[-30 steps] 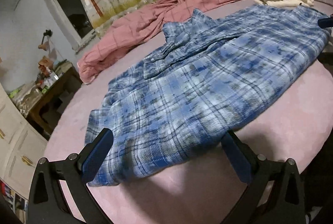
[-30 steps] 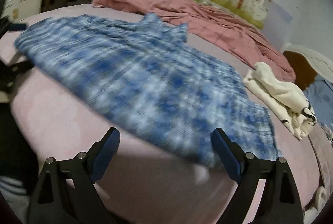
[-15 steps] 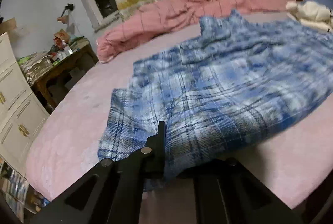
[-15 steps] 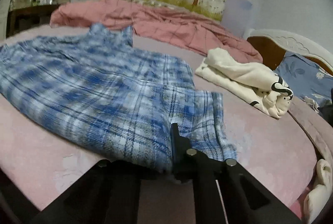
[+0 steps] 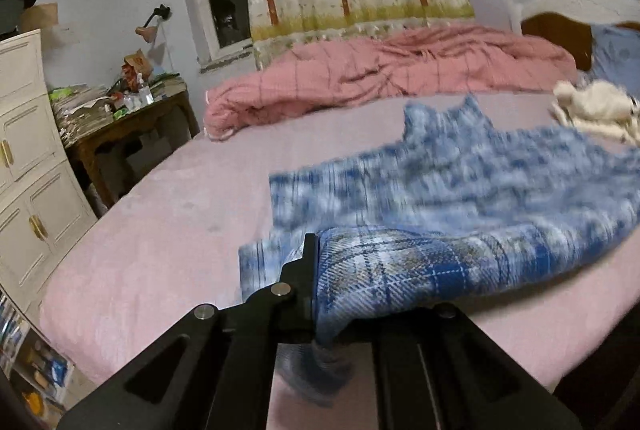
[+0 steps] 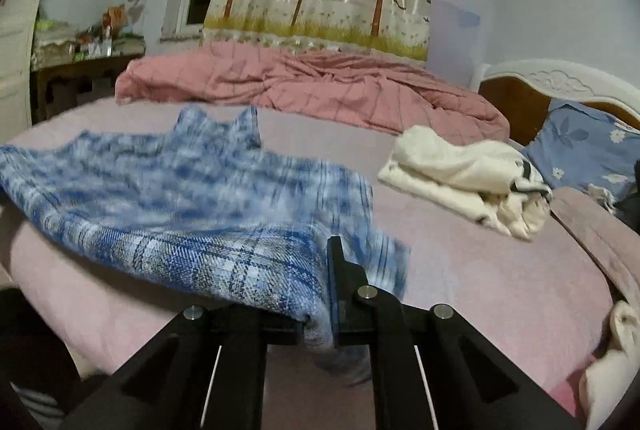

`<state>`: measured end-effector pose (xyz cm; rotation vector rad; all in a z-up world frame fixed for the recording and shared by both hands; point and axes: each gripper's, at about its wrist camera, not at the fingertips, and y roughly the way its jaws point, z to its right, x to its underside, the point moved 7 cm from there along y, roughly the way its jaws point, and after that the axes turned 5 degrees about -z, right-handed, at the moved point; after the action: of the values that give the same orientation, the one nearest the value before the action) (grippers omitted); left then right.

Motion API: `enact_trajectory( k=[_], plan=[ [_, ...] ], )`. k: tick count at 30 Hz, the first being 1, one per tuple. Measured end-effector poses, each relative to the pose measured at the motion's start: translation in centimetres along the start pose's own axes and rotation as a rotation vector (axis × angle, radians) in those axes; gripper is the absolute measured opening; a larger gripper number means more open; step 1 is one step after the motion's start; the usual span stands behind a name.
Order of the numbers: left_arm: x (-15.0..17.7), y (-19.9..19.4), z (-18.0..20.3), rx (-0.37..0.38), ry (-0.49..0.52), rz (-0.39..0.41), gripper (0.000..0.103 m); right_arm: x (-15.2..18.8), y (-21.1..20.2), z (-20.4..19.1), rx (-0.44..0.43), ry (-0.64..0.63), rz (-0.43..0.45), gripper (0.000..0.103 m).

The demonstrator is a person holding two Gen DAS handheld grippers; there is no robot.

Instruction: Fold large clothes

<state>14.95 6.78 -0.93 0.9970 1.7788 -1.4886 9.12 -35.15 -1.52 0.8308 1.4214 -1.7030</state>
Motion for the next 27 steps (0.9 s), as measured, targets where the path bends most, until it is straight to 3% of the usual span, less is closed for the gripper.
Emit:
enact_trajectory(
  k=[5, 9, 13, 17, 20, 22, 27],
  plan=[
    [-6.2, 4.1, -0.1, -0.011, 0.002, -0.011, 0.007, -6.1, 2.5, 0.0, -0.017, -0.011, 0.042, 0.008],
    [-9.5, 9.8, 0.1, 0.006, 0.009, -0.092, 0.007, -10.0, 8.3, 0.6, -0.034, 0.031, -0.024, 0.008],
    [-10.1, 15.4, 0.8, 0.006, 0.075, -0.164, 0.007, -11.4, 14.1, -0.1, -0.062, 0.013, -0.113, 0.008],
    [-9.8, 19.0, 0.7, 0.037, 0.032, -0.225, 0.007, -11.4, 18.9, -0.9, -0.099, 0.007, -0.196, 0.008],
    [-8.9, 20.3, 0.6, 0.048, -0.003, -0.261, 0.007, -11.2, 21.3, -0.7, -0.145, 0.047, -0.233, 0.008],
    [-8.6, 19.8, 0.5, 0.055, -0.029, -0.235, 0.007, -11.1, 21.4, -0.3, -0.155, 0.08, -0.226, 0.008],
    [-8.5, 14.5, -0.1, 0.067, -0.024, -0.136, 0.007, -11.1, 16.5, 0.0, -0.167, 0.078, -0.143, 0.008]
  ],
)
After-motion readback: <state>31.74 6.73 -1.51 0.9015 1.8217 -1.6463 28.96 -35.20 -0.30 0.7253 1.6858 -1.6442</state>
